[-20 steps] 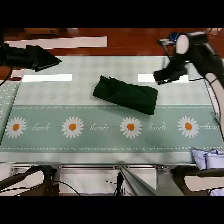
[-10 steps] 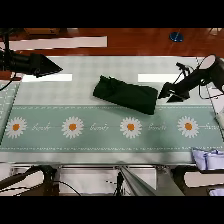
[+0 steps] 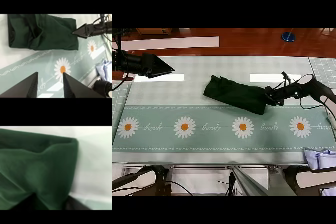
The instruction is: Fold the shirts.
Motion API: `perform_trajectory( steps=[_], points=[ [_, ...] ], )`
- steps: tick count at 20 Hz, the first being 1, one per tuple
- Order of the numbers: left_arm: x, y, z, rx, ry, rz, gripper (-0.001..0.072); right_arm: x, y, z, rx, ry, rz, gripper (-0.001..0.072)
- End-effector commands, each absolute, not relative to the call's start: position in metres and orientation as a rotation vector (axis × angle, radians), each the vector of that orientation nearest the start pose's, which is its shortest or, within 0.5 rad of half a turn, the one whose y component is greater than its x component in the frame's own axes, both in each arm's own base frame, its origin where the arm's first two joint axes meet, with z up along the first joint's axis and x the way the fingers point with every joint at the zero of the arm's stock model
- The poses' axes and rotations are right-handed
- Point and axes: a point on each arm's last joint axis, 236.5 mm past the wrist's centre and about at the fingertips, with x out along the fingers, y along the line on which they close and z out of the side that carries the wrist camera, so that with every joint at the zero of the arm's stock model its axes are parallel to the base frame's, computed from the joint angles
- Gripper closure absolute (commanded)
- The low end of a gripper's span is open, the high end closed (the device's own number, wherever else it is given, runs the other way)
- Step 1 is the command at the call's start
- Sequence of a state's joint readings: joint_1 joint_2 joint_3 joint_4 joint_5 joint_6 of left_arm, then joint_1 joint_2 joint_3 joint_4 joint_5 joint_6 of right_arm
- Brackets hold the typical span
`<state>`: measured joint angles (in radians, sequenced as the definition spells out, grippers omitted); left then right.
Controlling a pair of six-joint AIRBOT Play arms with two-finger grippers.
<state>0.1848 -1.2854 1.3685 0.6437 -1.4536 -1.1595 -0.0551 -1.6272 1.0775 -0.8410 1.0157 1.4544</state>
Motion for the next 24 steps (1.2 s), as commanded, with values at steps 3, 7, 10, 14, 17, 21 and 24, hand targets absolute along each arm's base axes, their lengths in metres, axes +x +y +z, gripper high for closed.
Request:
perform_trajectory(
  steps=[3,7,10,14,17,21,24],
  points=[
    [0.384,-0.119,0.154,-0.479,1.026,-0.75,0.0304,0.409,0.142,-0.101,0.732,1.394,0.32,0.0681],
    [0.384,-0.119,0.154,-0.477,1.025,-0.75,0.0305,0.394,0.116,-0.015,0.618,1.37,0.437,0.0681],
    [0.385,-0.119,0.154,-0.473,1.024,-0.752,0.0304,0.351,0.066,0.064,0.523,1.396,0.334,0.0681],
    [0.385,-0.119,0.154,-0.471,1.022,-0.754,0.0305,0.274,-0.004,0.153,0.45,1.371,0.081,0.0682],
    [0.385,-0.119,0.154,-0.471,1.02,-0.752,0.0305,0.235,-0.064,0.194,0.504,1.219,-0.25,0.0682],
    [0.385,-0.119,0.154,-0.448,1.01,-0.766,0.0304,0.192,-0.122,0.208,0.64,1.096,-0.576,0.0682],
    [0.385,-0.119,0.154,-0.428,0.999,-0.776,0.0304,0.18,-0.137,0.202,0.725,1.082,-0.666,0.0682]
  ],
)
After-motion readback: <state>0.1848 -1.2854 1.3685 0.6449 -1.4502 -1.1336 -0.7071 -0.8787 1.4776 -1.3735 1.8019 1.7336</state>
